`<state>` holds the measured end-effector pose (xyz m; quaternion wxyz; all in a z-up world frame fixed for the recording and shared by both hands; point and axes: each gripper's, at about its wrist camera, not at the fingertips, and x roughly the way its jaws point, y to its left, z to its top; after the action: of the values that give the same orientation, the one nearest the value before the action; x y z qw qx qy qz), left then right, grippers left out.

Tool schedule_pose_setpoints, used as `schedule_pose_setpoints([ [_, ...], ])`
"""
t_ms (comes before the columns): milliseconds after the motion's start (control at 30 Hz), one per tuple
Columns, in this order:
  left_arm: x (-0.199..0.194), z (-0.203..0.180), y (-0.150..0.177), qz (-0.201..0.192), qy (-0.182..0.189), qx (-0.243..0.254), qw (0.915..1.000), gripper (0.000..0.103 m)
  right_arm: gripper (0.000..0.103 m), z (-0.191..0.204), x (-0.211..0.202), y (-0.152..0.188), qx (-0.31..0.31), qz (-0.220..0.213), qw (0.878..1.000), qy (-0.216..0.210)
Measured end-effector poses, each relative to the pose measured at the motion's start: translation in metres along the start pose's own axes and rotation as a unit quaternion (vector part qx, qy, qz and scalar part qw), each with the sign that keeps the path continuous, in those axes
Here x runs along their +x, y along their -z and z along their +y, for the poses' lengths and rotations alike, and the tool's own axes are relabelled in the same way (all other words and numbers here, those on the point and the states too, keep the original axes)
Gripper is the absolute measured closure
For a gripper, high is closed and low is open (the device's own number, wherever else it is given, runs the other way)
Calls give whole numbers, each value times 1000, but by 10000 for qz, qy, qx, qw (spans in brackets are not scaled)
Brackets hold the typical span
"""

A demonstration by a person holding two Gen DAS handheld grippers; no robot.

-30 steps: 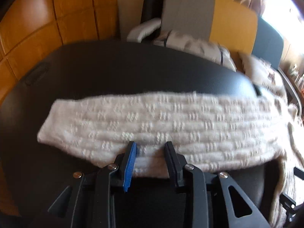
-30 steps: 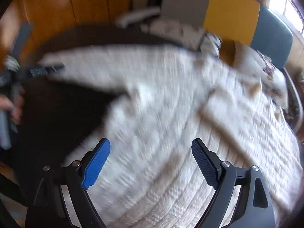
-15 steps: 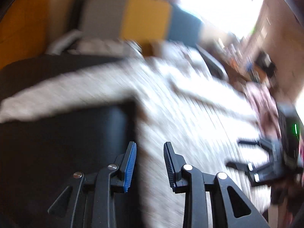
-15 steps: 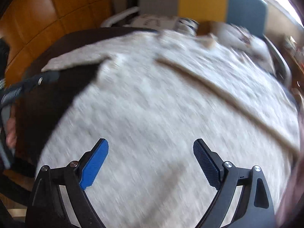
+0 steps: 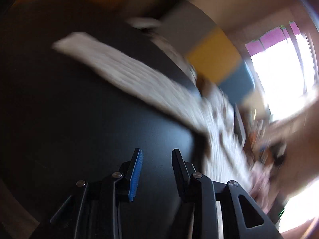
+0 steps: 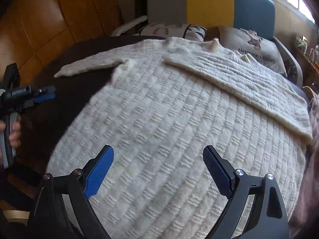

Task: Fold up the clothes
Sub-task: 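Roll the left gripper and close it on the sleeve cuff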

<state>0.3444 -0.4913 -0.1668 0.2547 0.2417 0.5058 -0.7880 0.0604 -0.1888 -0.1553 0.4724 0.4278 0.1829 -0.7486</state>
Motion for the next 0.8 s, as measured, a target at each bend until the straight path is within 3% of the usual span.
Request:
schedule_pose_setpoints([
  [167, -21, 72, -53, -286, -118, -903, 9954, 73, 10, 22, 3, -1, -169, 12, 9999, 33],
  [367, -5, 100, -80, -295, -202, -1277, 9912, 73, 10, 36, 15, -8, -422, 148, 9988, 198],
  [467, 9, 106, -91, -318, -19, -1455, 9888, 72, 10, 38, 19, -12, -423, 176, 9987, 232],
  [800, 45, 100, -113, -417, -272, -1547, 9867, 72, 10, 35, 28, -20, -359, 200, 9988, 258],
])
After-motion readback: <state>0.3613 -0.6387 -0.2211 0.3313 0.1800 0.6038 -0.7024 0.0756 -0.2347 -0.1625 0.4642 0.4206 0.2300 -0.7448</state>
